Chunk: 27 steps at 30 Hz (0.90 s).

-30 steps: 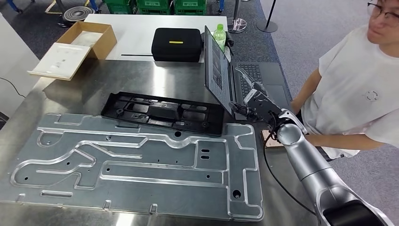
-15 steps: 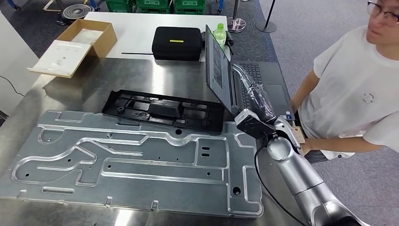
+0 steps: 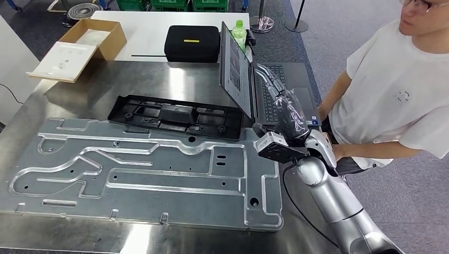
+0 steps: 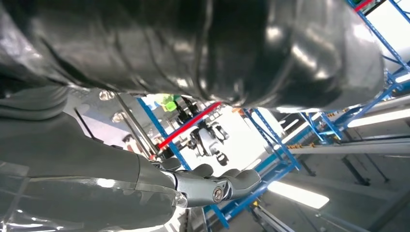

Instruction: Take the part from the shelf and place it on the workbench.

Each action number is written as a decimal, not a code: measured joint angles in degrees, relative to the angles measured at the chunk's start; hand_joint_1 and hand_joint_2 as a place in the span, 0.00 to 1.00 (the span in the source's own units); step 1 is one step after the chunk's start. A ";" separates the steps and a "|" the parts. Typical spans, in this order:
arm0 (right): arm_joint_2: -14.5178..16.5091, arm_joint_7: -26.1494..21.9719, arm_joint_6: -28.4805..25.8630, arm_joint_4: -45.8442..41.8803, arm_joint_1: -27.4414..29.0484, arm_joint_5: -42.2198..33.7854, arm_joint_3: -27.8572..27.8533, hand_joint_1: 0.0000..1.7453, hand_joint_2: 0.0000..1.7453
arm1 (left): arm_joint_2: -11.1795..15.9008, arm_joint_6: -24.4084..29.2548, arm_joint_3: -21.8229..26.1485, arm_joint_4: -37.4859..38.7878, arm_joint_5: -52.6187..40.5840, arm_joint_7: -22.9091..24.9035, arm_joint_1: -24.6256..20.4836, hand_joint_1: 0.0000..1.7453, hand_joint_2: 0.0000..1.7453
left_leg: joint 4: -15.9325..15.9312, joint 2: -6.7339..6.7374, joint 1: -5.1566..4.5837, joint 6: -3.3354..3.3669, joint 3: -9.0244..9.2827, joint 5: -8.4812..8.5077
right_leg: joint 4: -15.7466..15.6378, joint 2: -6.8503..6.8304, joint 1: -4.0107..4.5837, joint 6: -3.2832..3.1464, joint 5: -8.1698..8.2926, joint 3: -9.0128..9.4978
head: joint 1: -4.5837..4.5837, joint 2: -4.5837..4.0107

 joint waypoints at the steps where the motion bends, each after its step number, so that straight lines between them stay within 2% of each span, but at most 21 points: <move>1: 0.02 0.01 -0.09 -0.25 0.00 0.07 0.00 0.00 0.00 | -0.05 0.00 0.00 0.00 0.00 0.00 -0.05 0.00 0.00 | -2.31 -0.08 -0.04 0.14 1.29 0.56 | 0.28 0.02 0.09 0.26 0.17 -0.30 | 0.01 0.00; 2: 0.02 0.02 -0.16 -0.44 0.00 0.16 0.01 0.00 0.00 | -0.10 0.00 0.00 0.00 0.00 0.00 -0.07 0.00 0.00 | -3.35 -0.17 -0.12 0.34 1.73 0.72 | 0.46 0.03 0.19 0.54 0.38 -0.52 | 0.03 0.00; 4: 0.03 0.07 -0.25 -0.64 0.06 0.37 0.02 0.00 0.00 | -0.20 -0.01 0.00 0.00 -0.03 0.00 -0.01 0.00 0.00 | -3.35 -0.25 -0.28 1.02 1.43 1.32 | 0.43 0.06 0.14 1.16 0.87 -0.72 | 0.05 0.00; 5: 0.03 0.09 -0.28 -0.72 0.11 0.44 0.02 0.00 0.00 | -0.24 -0.02 0.00 0.00 -0.05 0.01 -0.02 0.00 0.00 | -3.45 -0.18 -0.29 1.45 1.24 1.72 | 0.62 0.07 0.05 1.46 0.64 -0.88 | 0.06 0.00; 6: 0.03 0.12 -0.31 -0.80 0.14 0.49 0.02 0.00 0.00 | -0.29 -0.03 -0.01 0.00 -0.08 0.02 -0.08 0.00 0.00 | -3.56 -0.11 -0.26 1.89 0.98 2.15 | 1.47 0.07 -0.06 1.74 -0.34 -1.26 | 0.07 0.00; 7: 0.02 0.14 -0.35 -0.89 0.17 0.52 0.02 0.00 0.00 | -0.36 -0.04 -0.01 0.00 -0.11 0.02 -0.15 0.00 0.00 | -3.68 -0.03 -0.21 2.30 0.61 2.60 | 3.41 0.07 -0.14 1.99 -2.16 -1.99 | 0.09 0.00; 9: 0.02 0.18 -0.42 -0.99 0.32 0.55 0.02 0.00 0.00 | -0.41 -0.04 -0.01 0.00 -0.16 0.02 -0.22 0.00 0.00 | -3.66 0.04 -0.38 2.75 -0.33 3.33 | 10.14 0.03 -0.19 2.35 -7.09 -4.20 | 0.10 0.00; 10: 0.03 0.19 -0.44 -1.01 0.47 0.55 0.02 0.00 0.00 | -0.42 -0.04 -0.01 0.00 -0.19 0.02 -0.19 0.00 0.00 | -3.64 0.06 -0.52 2.84 -0.85 3.68 | 13.50 0.03 -0.20 2.41 -8.89 -5.12 | 0.09 0.00; 11: 0.03 0.22 -0.45 -1.01 0.65 0.56 0.02 0.00 0.00 | -0.42 -0.04 -0.01 0.00 -0.20 0.02 -0.16 0.00 0.00 | -3.62 0.06 -0.69 2.87 -1.36 4.04 | 15.44 0.04 -0.16 2.33 -9.65 -5.31 | 0.09 0.00; 12: 0.03 0.27 -0.48 -1.01 0.79 0.56 0.02 0.00 0.00 | -0.42 -0.04 -0.02 0.00 -0.22 0.02 -0.14 0.00 0.00 | -3.61 0.06 -0.87 2.89 -1.83 4.39 | 15.33 0.05 -0.04 2.08 -9.33 -4.47 | 0.09 0.00; 13: 0.03 0.31 -0.54 -1.03 0.87 0.56 0.02 0.00 0.00 | -0.43 -0.04 -0.02 0.00 -0.26 0.02 -0.14 0.00 0.00 | -3.60 0.05 -1.03 2.89 -2.23 4.71 | 13.08 0.06 0.17 1.63 -8.18 -2.57 | 0.08 0.00; 15: 0.03 0.36 -0.68 -1.30 0.87 0.56 0.02 0.00 0.00 | -0.57 -0.05 -0.05 0.00 -0.33 0.02 -0.15 0.00 0.00 | -3.64 0.05 -1.22 2.80 -2.81 5.30 | 5.09 0.02 0.98 0.12 -5.96 2.85 | 0.07 0.00; 16: 0.04 0.36 -0.78 -1.54 0.83 0.56 0.02 0.00 0.00 | -0.70 -0.05 -0.06 0.00 -0.37 0.02 -0.14 0.00 0.00 | -3.71 0.08 -1.12 2.62 -2.97 5.62 | 1.83 -0.06 1.39 -0.57 -5.35 4.82 | 0.07 0.00; 17: 0.05 0.37 -0.89 -1.75 0.78 0.56 0.02 0.00 0.00 | -0.83 -0.07 -0.08 0.00 -0.39 0.02 -0.15 0.00 0.00 | -3.84 0.11 -0.95 2.35 -3.06 5.94 | -0.22 -0.11 1.78 -1.15 -5.11 5.94 | 0.08 0.00; 19: 0.07 0.40 -1.13 -2.00 0.71 0.56 0.02 0.00 0.00 | -1.03 -0.13 -0.10 0.00 -0.41 0.02 -0.18 0.00 0.00 | -4.33 0.15 -0.58 1.63 -3.03 6.66 | -1.47 -0.16 2.25 -1.84 -4.47 6.21 | 0.13 0.00; 21: 0.19 0.44 -1.27 -2.13 0.68 0.56 0.02 0.00 0.00 | -1.05 -0.18 -0.11 0.00 -0.43 0.02 -0.17 0.00 0.00 | -4.07 0.01 -0.61 1.11 -3.36 6.14 | -3.29 -0.40 1.92 -2.18 -3.01 6.56 | 0.13 0.00; 22: 0.26 0.44 -1.31 -2.20 0.67 0.57 0.02 0.00 0.00 | -1.03 -0.19 -0.12 0.00 -0.43 0.02 -0.15 0.00 0.00 | -2.84 -0.09 -0.66 0.84 -3.90 4.76 | -4.21 -0.54 1.60 -2.35 -2.17 6.58 | 0.11 0.00; 23: 0.34 0.45 -1.33 -2.22 0.68 0.57 0.02 0.00 0.00 | -0.98 -0.19 -0.12 0.00 -0.44 0.02 -0.13 0.00 0.00 | -0.45 -0.19 -0.60 0.59 -4.78 2.56 | -4.83 -0.67 1.25 -2.26 -1.47 6.42 | 0.09 0.00; 25: 0.43 0.46 -1.37 -2.23 0.83 0.59 0.03 0.00 0.00 | -0.91 -0.17 -0.12 0.00 -0.44 0.02 -0.10 0.00 0.00 | 5.96 -0.22 -0.20 -0.15 -6.62 -1.79 | -4.79 -0.70 0.94 -2.10 -0.69 5.34 | 0.09 0.00; 26: 0.46 0.47 -1.39 -2.23 0.94 0.60 0.04 0.00 0.00 | -0.86 -0.17 -0.12 0.00 -0.44 0.02 -0.08 0.00 0.00 | 8.31 -0.21 0.03 -0.55 -6.96 -2.68 | -4.46 -0.72 0.72 -1.78 -0.41 4.60 | 0.09 0.00; 27: 0.49 0.49 -1.41 -2.23 1.04 0.60 0.04 0.00 0.00 | -0.82 -0.17 -0.12 0.00 -0.44 0.02 -0.06 0.00 0.00 | 9.05 -0.19 0.27 -0.96 -6.53 -2.39 | -4.02 -0.73 0.46 -1.48 -0.16 3.80 | 0.09 0.00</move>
